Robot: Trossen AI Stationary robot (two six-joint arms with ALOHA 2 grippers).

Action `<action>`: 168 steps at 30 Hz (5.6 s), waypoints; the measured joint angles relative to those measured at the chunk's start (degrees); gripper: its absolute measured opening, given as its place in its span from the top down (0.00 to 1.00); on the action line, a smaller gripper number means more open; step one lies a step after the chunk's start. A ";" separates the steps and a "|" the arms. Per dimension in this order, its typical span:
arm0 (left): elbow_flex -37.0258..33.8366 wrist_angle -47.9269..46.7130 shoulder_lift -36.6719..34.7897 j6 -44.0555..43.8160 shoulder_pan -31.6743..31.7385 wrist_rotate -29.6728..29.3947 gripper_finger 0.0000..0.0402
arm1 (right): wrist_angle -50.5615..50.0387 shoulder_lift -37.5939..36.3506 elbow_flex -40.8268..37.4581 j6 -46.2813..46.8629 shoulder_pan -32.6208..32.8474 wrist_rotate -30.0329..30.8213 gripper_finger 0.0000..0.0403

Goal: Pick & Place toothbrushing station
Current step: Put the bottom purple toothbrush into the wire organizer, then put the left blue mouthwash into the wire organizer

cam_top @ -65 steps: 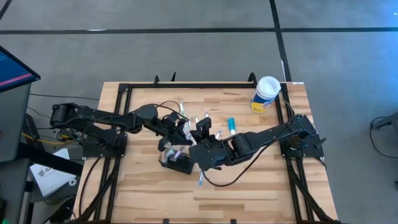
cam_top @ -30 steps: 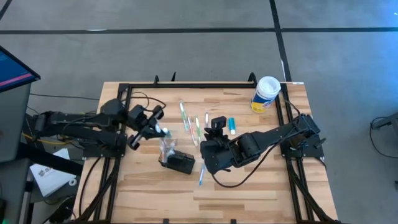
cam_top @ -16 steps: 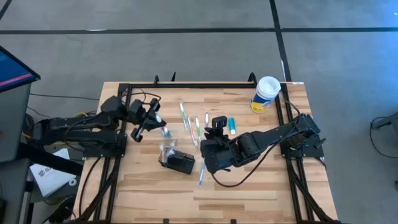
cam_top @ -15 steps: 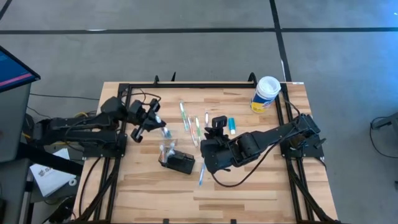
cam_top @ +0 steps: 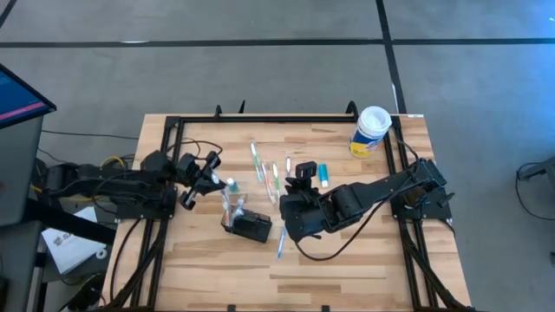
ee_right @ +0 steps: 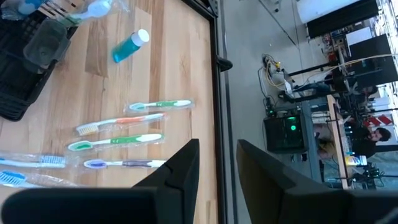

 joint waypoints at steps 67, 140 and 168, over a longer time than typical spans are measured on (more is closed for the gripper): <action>-8.32 16.63 24.55 9.14 -14.66 -18.92 0.97 | 0.43 0.04 -0.02 1.04 0.02 -0.24 0.76; -8.32 15.48 7.69 9.29 -1.70 -16.85 0.66 | -6.72 0.04 0.00 11.39 -3.87 -7.56 0.76; -8.32 -17.28 7.72 16.68 9.51 -20.28 0.61 | -5.70 0.04 -0.01 11.52 -3.87 -7.58 0.76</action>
